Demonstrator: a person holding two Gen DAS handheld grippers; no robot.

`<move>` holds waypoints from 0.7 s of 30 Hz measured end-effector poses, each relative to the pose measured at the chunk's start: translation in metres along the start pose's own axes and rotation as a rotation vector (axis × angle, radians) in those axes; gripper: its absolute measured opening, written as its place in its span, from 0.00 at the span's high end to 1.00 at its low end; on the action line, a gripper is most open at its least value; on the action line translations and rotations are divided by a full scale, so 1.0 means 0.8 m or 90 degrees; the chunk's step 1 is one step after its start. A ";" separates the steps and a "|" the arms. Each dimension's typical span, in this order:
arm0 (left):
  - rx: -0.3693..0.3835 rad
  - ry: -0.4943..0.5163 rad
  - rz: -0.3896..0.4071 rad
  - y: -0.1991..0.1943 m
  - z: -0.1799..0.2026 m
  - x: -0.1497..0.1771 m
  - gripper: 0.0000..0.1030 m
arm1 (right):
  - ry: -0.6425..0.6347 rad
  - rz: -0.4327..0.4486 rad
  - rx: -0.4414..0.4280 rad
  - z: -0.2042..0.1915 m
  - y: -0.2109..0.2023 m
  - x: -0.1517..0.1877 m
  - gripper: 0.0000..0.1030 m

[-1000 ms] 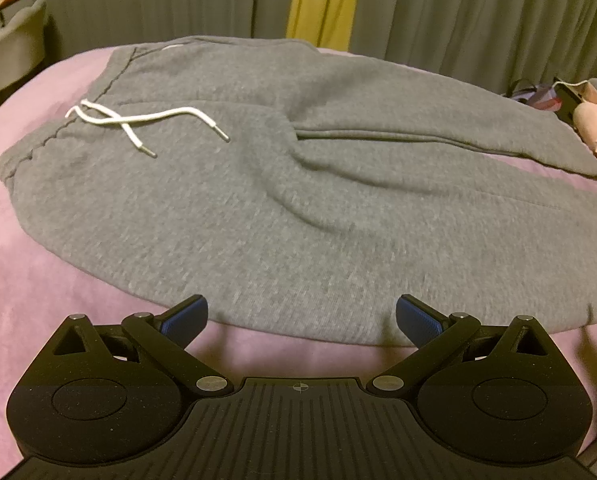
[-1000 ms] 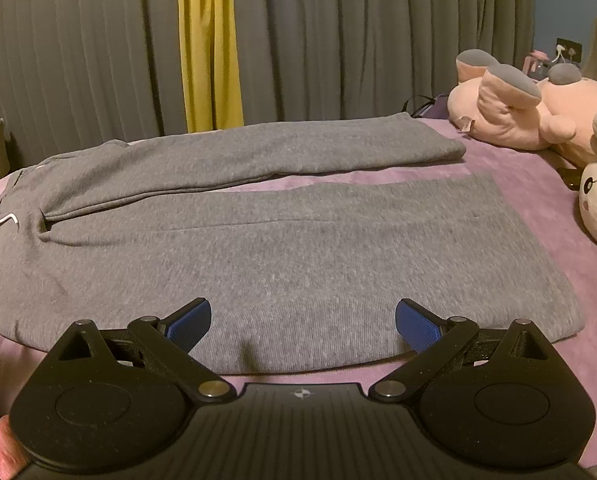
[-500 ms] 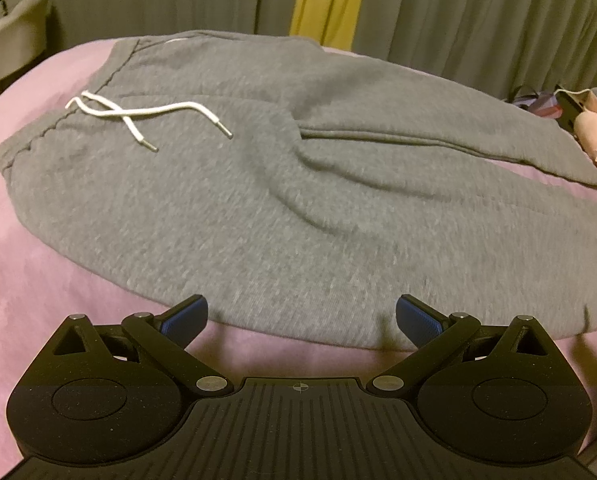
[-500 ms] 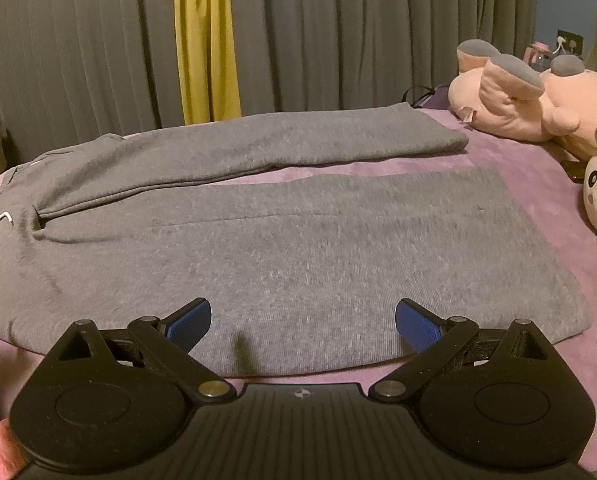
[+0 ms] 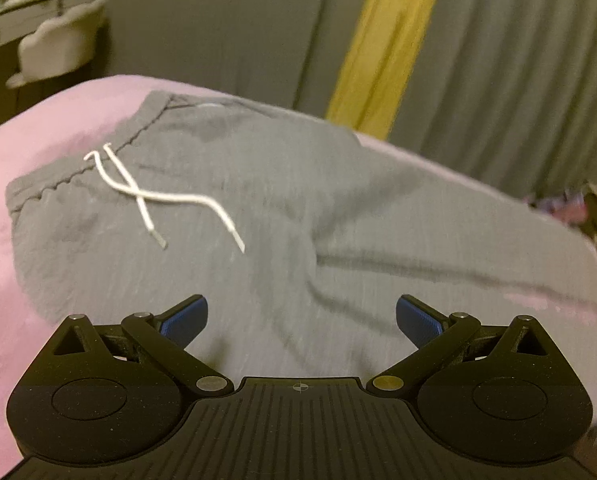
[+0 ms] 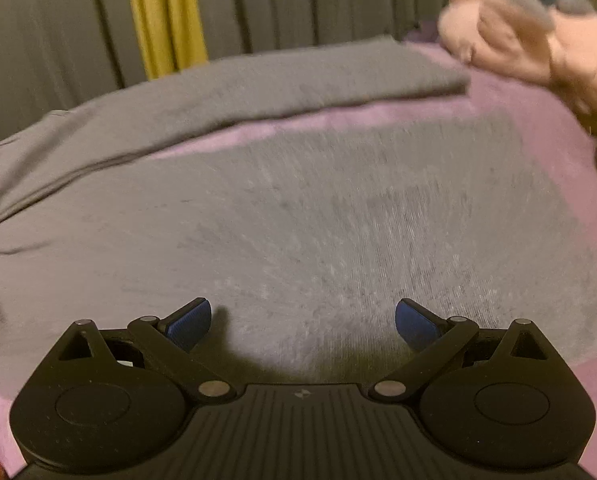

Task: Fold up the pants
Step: 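Move the right gripper to the leg cuffs while the left approaches the waistband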

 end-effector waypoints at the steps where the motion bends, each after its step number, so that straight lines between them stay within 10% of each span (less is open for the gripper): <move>1: -0.004 -0.018 0.011 0.007 0.000 -0.007 0.00 | -0.006 0.007 0.005 -0.001 0.003 0.002 0.04; 6: -0.046 -0.068 0.093 0.037 -0.016 -0.022 0.00 | -0.043 -0.008 -0.001 -0.003 0.013 0.002 0.04; 9: -0.071 -0.060 0.131 0.047 -0.038 -0.007 0.00 | -0.080 -0.107 -0.013 -0.005 0.024 -0.027 0.04; 11: -0.091 -0.065 0.145 0.050 -0.054 -0.003 0.00 | -0.074 -0.156 -0.047 -0.003 0.032 -0.068 0.04; 17: -0.104 -0.078 0.211 0.054 -0.071 -0.001 0.00 | 0.124 -0.045 -0.083 0.002 0.084 -0.254 0.04; 21: -0.143 -0.033 0.145 0.085 -0.063 0.009 0.00 | 0.220 -0.030 -0.061 -0.022 0.162 -0.346 0.13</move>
Point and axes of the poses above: each gripper's, at about its wrist camera, not at the fingertips, and y roughly the way its jaws point, z to its right, x to its underside, the point moved 4 cm from there along y, roughly the way its jaws point, and after that the axes turned 7 degrees about x, right-handed, at the moved point
